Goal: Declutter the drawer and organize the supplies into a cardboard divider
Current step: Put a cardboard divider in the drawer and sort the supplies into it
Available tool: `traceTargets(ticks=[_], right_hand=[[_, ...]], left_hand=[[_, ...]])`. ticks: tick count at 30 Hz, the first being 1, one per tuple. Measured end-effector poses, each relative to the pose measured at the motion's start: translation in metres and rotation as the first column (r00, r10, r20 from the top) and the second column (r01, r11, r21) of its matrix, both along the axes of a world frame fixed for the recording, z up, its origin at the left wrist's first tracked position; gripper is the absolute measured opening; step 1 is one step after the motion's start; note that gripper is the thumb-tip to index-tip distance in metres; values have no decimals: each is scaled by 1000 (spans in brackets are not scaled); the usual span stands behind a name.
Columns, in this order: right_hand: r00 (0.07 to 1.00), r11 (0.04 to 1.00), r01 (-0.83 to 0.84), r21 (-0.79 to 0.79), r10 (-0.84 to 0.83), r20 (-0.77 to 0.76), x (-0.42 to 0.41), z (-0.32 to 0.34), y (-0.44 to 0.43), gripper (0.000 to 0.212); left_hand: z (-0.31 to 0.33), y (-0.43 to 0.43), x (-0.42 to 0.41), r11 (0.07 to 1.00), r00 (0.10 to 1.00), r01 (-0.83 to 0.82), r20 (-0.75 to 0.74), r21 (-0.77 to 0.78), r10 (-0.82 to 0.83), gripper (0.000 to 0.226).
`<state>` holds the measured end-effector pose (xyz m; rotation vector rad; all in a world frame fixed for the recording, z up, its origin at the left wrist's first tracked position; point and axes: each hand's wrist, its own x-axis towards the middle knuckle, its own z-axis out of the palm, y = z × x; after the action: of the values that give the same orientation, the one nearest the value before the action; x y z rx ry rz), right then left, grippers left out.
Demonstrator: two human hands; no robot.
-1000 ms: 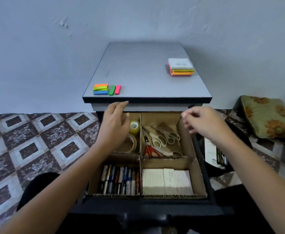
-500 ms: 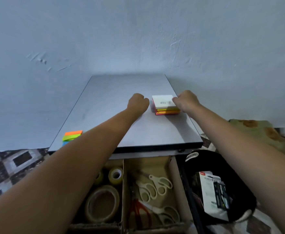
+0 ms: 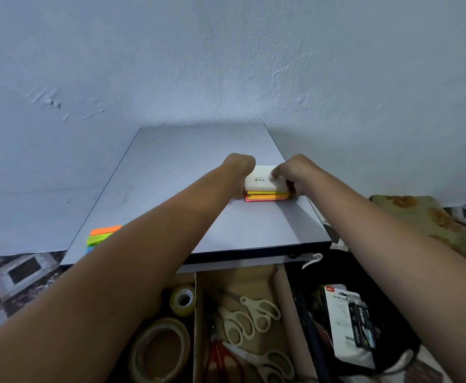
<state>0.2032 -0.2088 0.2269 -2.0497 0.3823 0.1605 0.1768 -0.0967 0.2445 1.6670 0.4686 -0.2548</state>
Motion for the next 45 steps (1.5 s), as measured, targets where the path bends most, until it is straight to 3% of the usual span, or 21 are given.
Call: traceTargets(ticks=[9, 11, 14, 17, 21, 23, 26, 29, 34, 39, 45], right_hand=[[999, 995, -19, 99, 24, -49, -46, -10, 1, 24], [998, 994, -42, 99, 46, -40, -58, -7, -1, 24], [999, 998, -35, -48, 35, 9, -67, -4, -3, 28], [1000, 995, -22, -96, 24, 12, -73, -2, -1, 26], [999, 1000, -2, -18, 2, -34, -75, 2, 6, 11], [997, 997, 46, 57, -42, -64, -75, 4, 9, 16], [993, 982, 84, 169, -69, -94, -75, 6, 7, 10], [989, 949, 117, 294, -84, -123, -78, 10, 5, 20], [984, 826, 165, 538, -101, -146, -81, 21, 4, 27], [987, 796, 137, 589, -62, -146, -87, 26, 5, 16], [999, 745, 32, 666, -39, -5, -104, 30, 6, 17]], left_hand=[[-5, 15, -49, 997, 998, 10, -64, -72, -14, 23], [-4, 17, -58, 999, 998, 14, -61, -50, -17, 23], [-8, 17, -65, 998, 998, 30, -55, 63, -27, 22], [-11, 15, -69, 987, 999, 37, -32, 157, -33, 15], [-9, 15, -70, 982, 1000, 30, -13, 188, -28, 19], [-7, 15, -70, 982, 1000, 15, -5, 186, -14, 16], [0, 20, -69, 996, 1000, 7, -6, 90, -7, 16], [8, 27, -74, 988, 999, -5, -37, -156, -1, 13], [5, 35, -77, 868, 1000, -27, -21, -497, 20, 18], [4, 30, -83, 866, 1000, 7, 20, -501, 3, 19], [10, 37, -90, 844, 998, 49, 65, -534, -17, 18]])
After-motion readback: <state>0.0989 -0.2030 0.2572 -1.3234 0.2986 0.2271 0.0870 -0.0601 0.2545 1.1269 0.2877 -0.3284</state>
